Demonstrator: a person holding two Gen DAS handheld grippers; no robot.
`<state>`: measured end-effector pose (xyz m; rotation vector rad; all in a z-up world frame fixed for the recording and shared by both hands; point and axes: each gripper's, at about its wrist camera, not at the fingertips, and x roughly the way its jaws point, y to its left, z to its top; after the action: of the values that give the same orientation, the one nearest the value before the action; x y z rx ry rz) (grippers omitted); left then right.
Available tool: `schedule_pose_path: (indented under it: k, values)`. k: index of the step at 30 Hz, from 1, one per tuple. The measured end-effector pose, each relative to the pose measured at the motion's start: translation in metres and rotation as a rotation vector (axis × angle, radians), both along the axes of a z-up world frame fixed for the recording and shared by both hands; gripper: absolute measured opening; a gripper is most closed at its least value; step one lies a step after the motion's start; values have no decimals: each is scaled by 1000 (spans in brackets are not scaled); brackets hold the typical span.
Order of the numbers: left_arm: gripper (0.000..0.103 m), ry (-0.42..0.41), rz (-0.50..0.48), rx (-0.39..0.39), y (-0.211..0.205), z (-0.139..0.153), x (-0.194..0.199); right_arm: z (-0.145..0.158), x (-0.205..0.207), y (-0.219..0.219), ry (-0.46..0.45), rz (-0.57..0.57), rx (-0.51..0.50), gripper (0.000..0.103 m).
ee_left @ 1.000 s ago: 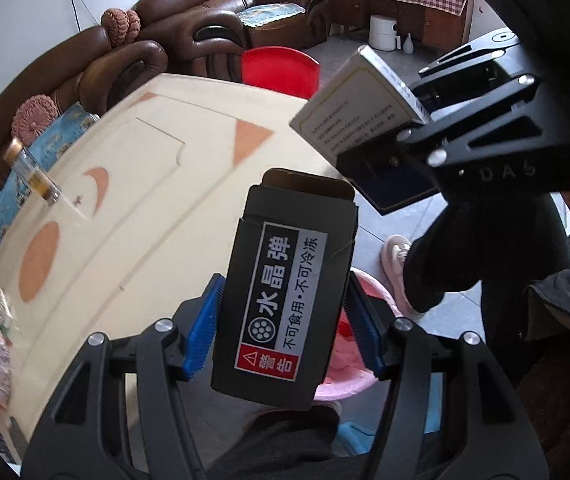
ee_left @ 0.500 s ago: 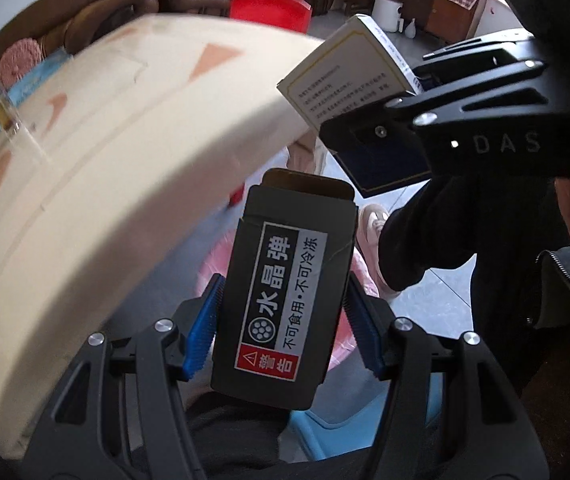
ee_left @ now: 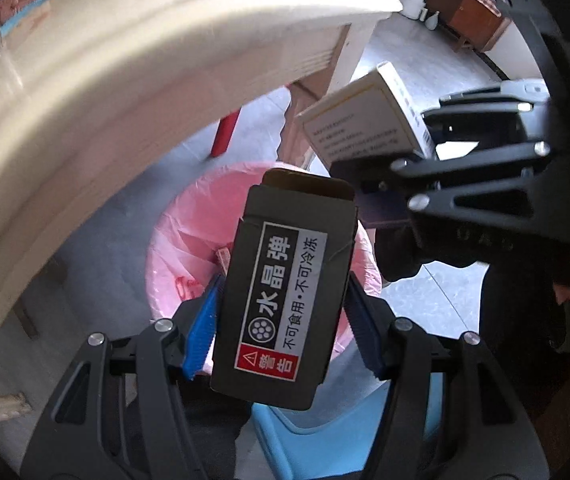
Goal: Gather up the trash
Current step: 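Carry the black box and white box down over the pink bin, then open the left tool over the bin while the right tool releases the white box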
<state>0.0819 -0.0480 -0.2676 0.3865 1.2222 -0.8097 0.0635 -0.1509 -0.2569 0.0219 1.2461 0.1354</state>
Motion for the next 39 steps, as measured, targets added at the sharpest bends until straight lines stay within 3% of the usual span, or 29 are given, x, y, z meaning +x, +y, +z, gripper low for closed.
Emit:
schedule_pose_path:
  k: [12, 15, 21, 30, 39]
  values:
    - [59, 81, 141, 89, 1, -58, 33, -84, 26, -8, 159, -4, -7, 21]
    - [59, 136, 194, 62, -1, -71, 41, -99, 30, -8, 188, 11, -5, 21]
    - [59, 208, 259, 89, -6, -101, 47, -127, 34, -4, 245, 24, 1, 21]
    - [59, 289, 287, 176, -3, -147, 56, -168, 38, 4, 326, 71, 4, 21]
    - [59, 342, 342, 207, 2, -169, 69, -177, 34, 13, 337, 118, 17, 22]
